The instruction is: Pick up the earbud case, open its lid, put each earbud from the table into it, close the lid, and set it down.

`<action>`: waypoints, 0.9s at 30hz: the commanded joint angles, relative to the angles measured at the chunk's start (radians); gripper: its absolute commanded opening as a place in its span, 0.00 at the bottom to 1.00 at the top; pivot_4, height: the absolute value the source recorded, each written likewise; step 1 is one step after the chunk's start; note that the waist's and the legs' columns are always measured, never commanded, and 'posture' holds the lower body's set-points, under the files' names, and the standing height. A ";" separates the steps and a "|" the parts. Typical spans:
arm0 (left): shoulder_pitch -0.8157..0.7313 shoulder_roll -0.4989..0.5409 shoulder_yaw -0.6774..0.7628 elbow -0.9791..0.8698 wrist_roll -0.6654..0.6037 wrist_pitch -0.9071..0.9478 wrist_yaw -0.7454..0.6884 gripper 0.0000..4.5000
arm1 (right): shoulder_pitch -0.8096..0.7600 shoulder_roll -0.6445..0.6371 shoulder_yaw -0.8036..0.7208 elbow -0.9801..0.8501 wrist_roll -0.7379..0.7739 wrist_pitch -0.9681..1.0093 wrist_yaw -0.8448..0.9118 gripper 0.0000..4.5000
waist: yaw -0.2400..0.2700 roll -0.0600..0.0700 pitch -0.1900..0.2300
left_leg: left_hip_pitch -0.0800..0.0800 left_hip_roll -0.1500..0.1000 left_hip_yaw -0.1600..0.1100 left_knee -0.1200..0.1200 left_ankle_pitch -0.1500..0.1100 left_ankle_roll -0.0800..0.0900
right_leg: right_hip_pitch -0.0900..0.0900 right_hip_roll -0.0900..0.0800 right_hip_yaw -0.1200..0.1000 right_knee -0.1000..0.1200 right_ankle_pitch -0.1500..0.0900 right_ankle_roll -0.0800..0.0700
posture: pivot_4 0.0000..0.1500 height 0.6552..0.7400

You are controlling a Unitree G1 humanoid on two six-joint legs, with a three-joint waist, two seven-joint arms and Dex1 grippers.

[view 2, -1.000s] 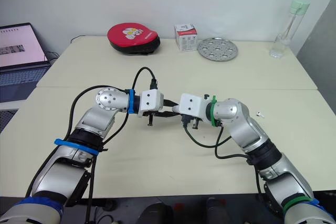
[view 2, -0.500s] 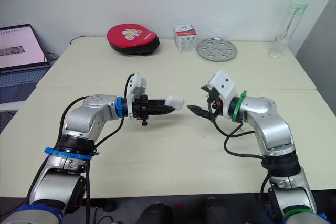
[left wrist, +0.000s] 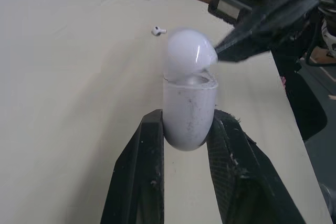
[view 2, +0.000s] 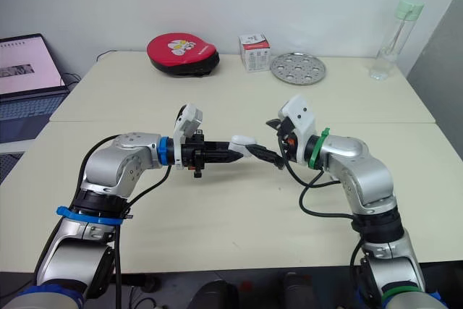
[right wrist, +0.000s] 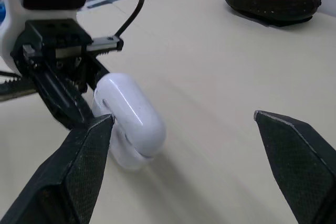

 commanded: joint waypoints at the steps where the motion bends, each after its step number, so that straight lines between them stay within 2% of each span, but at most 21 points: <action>1: -0.003 0.011 0.015 -0.049 -0.014 -0.016 -0.003 0.17 | -0.058 0.036 -0.138 0.007 0.122 0.104 -0.062 0.99 | 0.000 0.000 0.000 | 0.000 0.000 0.000 0.000 0.000 0.000 | 0.000 0.000 0.000 0.000 0.000 0.000 | 1.00 1.00; 5: 0.007 0.001 0.028 -0.055 -0.019 -0.021 0.020 0.17 | -0.069 0.012 -0.176 0.014 0.181 0.169 -0.076 0.99 | 0.000 0.000 0.000 | 0.000 0.000 0.000 0.000 0.000 0.000 | 0.000 -0.001 0.000 0.000 0.000 0.000 | 1.00 1.00; 7: 0.014 -0.022 0.049 -0.055 -0.016 -0.049 0.061 0.17 | -0.050 -0.049 -0.158 0.017 0.170 0.165 -0.050 0.99 | 0.001 0.000 0.000 | 0.000 0.000 0.000 0.000 0.000 0.000 | 0.000 -0.001 0.000 0.000 0.000 0.000 | 1.00 1.00; 12: 0.061 -0.151 0.123 -0.060 0.046 -0.259 0.296 0.17 | 0.089 -0.302 -0.039 0.050 0.031 -0.008 0.060 0.99 | 0.008 -0.001 0.000 | 0.000 -0.002 0.000 0.000 0.000 0.001 | 0.002 -0.003 0.000 -0.003 0.000 0.000 | 1.00 1.00; 17: 0.144 -0.242 0.110 -0.138 0.105 -0.371 0.448 0.17 | 0.230 -0.456 -0.001 0.129 -0.041 -0.175 0.175 0.99 | 0.003 -0.001 0.000 | 0.000 -0.001 0.000 0.000 0.000 0.001 | 0.001 -0.002 0.001 -0.003 0.000 0.000 | 1.00 1.00; 21: 0.187 -0.282 0.095 -0.182 0.131 -0.393 0.518 0.17 | 0.262 -0.483 0.004 0.215 -0.074 -0.234 0.198 0.99 | 0.001 -0.001 0.000 | 0.002 0.000 0.001 0.000 0.000 0.001 | 0.002 -0.001 0.002 -0.002 0.000 0.001 | 1.00 1.00; 27: 0.189 -0.296 0.091 -0.188 0.143 -0.414 0.563 0.17 | 0.255 -0.438 0.026 0.321 -0.111 -0.275 0.183 0.99 | 0.001 -0.001 0.000 | 0.006 0.000 0.001 -0.001 0.000 0.000 | 0.006 0.000 0.002 -0.001 -0.001 0.002 | 1.00 1.00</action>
